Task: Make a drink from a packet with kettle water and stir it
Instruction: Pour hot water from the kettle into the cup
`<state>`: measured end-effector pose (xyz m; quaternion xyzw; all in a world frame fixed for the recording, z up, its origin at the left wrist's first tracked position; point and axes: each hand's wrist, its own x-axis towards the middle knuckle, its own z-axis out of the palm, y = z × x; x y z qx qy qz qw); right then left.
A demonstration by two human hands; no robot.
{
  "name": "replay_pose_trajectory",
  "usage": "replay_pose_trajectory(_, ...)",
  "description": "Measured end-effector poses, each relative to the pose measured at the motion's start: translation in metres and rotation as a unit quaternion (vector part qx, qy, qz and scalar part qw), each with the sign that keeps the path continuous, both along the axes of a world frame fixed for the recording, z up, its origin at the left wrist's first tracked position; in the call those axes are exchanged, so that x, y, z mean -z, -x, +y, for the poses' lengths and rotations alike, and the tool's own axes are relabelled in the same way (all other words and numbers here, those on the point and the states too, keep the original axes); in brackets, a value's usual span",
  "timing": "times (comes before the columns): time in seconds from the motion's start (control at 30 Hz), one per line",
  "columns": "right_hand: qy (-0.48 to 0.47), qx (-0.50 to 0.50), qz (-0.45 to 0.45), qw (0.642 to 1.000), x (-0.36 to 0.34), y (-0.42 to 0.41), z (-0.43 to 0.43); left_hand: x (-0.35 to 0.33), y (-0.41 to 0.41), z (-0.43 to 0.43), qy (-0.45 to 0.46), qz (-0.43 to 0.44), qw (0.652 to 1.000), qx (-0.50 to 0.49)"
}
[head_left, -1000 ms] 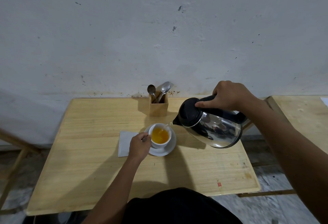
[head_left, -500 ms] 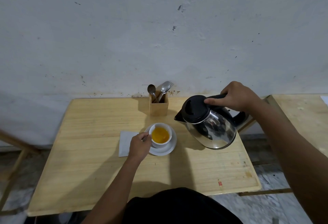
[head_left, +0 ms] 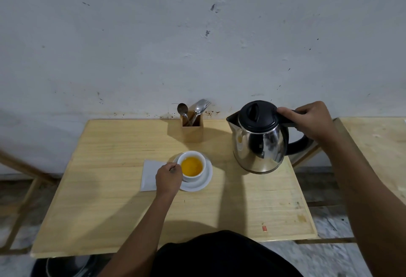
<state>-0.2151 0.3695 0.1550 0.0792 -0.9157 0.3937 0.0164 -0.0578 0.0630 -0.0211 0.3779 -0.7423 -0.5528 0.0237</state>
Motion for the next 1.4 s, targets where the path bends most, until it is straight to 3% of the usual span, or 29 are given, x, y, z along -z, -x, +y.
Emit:
replay_pose_trajectory(0.2, 0.026, 0.011, 0.01, 1.0, 0.013, 0.02, 0.024, -0.003, 0.001, 0.017, 0.072, 0.007, 0.997, -0.036)
replay_pose_trajectory(0.57, 0.057, -0.017, 0.025, 0.998, 0.031, 0.067, 0.052, 0.0, 0.006, 0.04, 0.115, 0.023, 0.986, -0.122)
replay_pose_trajectory(0.9, 0.092, -0.062, 0.009, 0.994, 0.045, 0.107, 0.055, 0.009, 0.007, 0.038, 0.159, 0.002, 0.981, -0.107)
replay_pose_trajectory(1.4, 0.136, -0.095, -0.007, 0.986, 0.075, 0.127, 0.057, 0.008, 0.008, 0.041, 0.15, -0.011, 0.981, -0.126)
